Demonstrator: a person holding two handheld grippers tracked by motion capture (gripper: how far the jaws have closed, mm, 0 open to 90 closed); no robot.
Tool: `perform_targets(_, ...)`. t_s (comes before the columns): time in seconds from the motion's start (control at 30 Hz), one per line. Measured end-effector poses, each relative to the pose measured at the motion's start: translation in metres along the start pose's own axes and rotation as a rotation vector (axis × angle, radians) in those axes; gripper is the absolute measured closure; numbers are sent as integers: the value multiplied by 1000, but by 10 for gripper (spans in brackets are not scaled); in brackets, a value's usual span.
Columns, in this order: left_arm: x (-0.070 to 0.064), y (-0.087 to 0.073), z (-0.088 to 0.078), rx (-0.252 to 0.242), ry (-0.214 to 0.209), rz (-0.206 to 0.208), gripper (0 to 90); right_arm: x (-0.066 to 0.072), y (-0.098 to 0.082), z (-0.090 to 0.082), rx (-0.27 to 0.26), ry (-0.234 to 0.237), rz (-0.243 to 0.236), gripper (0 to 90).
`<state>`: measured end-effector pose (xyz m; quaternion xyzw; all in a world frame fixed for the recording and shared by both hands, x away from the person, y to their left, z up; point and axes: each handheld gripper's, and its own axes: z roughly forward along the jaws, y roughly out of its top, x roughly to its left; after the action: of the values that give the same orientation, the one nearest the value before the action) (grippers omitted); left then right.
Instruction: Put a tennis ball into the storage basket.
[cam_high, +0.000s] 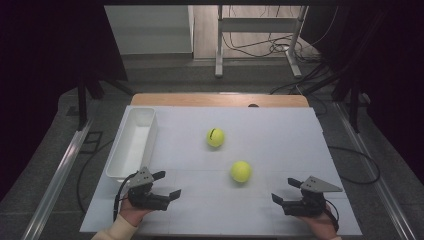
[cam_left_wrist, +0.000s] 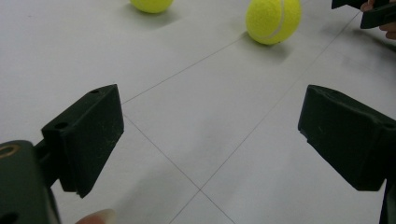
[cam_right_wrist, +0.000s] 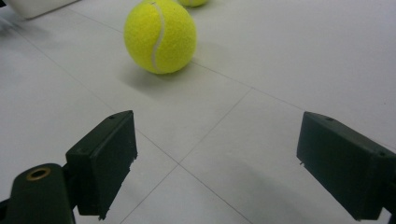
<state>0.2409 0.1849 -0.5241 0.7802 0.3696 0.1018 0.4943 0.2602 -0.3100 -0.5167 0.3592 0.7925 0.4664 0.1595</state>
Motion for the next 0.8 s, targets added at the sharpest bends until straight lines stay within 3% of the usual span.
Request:
perform_targets(0.4,-4,8,1,-8,-10,-15,76,1,0,1,1,2,-3,127)
perform_targets(0.7,-17,18,1,-8,3,34,76,1,0,1,4,6,-3,127)
perform_targets(0.8,-17,22,1,-12,3,34,76,1,0,1,3,10,0,127)
